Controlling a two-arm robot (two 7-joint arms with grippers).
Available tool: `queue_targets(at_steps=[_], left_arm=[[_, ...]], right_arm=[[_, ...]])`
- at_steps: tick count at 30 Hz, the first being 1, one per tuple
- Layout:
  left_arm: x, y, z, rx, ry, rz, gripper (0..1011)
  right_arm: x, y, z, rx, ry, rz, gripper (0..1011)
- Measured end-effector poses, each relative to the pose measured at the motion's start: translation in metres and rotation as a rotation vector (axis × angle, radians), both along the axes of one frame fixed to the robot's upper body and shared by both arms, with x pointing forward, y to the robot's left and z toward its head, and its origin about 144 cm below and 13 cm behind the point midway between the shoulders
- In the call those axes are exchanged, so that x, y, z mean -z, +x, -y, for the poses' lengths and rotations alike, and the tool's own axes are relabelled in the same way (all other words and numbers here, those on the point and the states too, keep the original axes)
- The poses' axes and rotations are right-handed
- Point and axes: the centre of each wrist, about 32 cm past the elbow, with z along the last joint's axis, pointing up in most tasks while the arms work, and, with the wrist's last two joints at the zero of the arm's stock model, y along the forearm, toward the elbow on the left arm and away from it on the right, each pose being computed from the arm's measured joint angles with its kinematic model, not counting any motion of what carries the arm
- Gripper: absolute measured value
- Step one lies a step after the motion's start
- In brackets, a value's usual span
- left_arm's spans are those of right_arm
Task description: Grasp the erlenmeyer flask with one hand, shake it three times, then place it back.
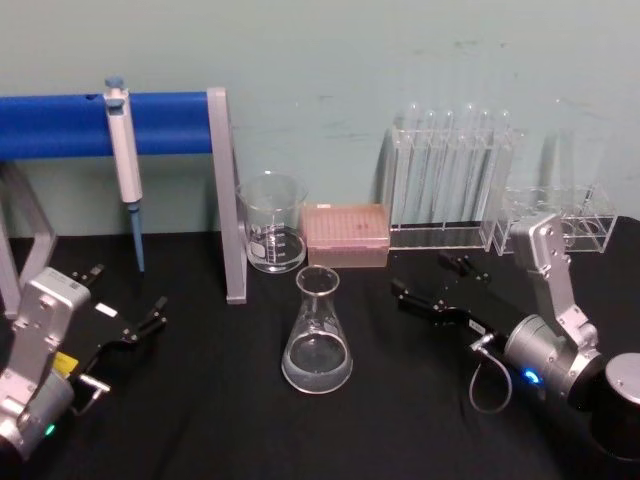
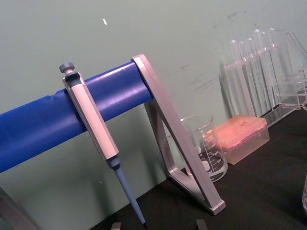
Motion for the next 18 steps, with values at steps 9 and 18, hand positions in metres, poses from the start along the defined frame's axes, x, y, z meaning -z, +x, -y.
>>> queue_targets(at_steps=[9,18], left_arm=[[0.0,0.0,0.0,0.0,0.0,0.0,1001],[0.0,0.0,0.0,0.0,0.0,0.0,1001]], right_arm=[[0.0047,0.0032,-0.0053,0.016,0.005,-0.014,1002],[0.0048,0.0039,-0.0059,0.023,0.001,-0.014,1002]])
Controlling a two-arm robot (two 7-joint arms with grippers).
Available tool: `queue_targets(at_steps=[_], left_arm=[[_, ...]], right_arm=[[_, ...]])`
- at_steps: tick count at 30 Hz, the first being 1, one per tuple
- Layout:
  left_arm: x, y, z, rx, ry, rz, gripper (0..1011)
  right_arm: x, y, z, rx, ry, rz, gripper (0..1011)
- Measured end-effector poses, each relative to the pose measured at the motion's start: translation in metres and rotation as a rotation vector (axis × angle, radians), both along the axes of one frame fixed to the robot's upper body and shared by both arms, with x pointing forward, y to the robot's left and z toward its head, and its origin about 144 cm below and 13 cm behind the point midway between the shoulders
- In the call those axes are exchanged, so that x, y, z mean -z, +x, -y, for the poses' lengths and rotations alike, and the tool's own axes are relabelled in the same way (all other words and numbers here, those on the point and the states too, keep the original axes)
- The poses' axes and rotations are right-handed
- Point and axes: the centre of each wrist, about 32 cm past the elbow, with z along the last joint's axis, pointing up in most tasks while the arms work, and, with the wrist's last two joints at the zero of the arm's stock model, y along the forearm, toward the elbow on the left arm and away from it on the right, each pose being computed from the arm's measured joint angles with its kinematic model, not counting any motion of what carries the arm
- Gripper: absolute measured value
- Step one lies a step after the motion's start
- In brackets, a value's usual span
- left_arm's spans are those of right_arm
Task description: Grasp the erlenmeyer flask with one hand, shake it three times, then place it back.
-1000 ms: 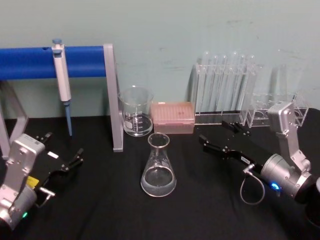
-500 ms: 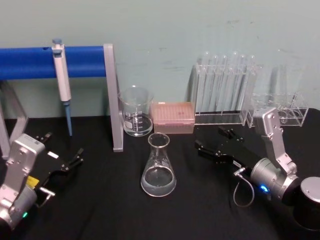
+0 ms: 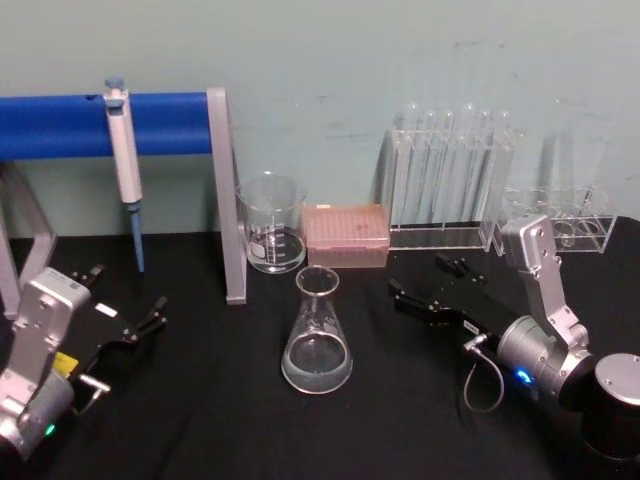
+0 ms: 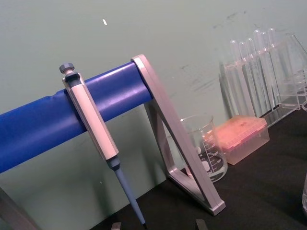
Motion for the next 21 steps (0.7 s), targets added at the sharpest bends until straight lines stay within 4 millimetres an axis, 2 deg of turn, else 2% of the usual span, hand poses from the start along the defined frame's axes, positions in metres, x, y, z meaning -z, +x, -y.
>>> queue_targets(at_steps=[21], left_arm=[[0.0,0.0,0.0,0.0,0.0,0.0,1001]], right_arm=[[-0.0001,-0.0002,0.0,-0.002,0.001,0.001,1002]])
